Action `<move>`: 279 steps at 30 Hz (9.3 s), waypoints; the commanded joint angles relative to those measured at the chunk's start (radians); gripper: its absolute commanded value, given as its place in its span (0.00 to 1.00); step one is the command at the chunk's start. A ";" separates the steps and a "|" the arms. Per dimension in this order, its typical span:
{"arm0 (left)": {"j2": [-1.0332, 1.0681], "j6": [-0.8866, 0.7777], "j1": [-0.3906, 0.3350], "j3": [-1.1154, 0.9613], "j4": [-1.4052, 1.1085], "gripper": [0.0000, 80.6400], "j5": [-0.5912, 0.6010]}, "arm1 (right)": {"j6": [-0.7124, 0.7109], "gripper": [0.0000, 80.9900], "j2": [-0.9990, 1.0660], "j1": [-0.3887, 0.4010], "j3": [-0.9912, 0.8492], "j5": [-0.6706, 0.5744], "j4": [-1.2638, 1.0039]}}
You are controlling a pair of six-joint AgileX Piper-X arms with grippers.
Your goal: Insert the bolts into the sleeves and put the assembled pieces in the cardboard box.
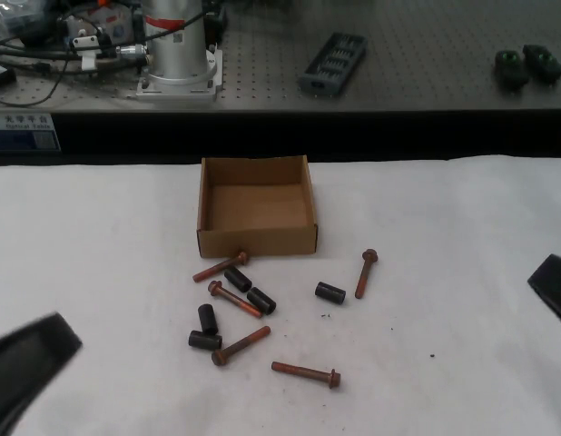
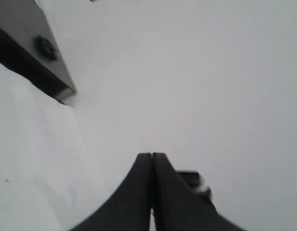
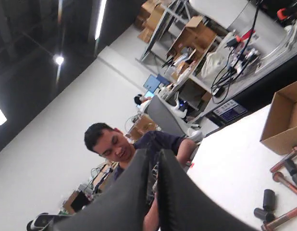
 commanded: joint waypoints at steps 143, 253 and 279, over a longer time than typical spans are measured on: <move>1.808 2.146 -0.416 -1.148 0.876 0.32 -0.385 | -0.898 0.09 0.511 -0.005 -0.587 -0.041 1.073; 0.994 0.463 -0.057 -0.470 -0.415 0.01 -0.227 | -1.681 0.39 1.471 0.239 -1.460 0.417 1.516; 0.994 0.475 -0.057 -0.470 -0.415 0.01 -0.182 | -1.657 0.37 1.495 0.265 -1.504 0.408 1.517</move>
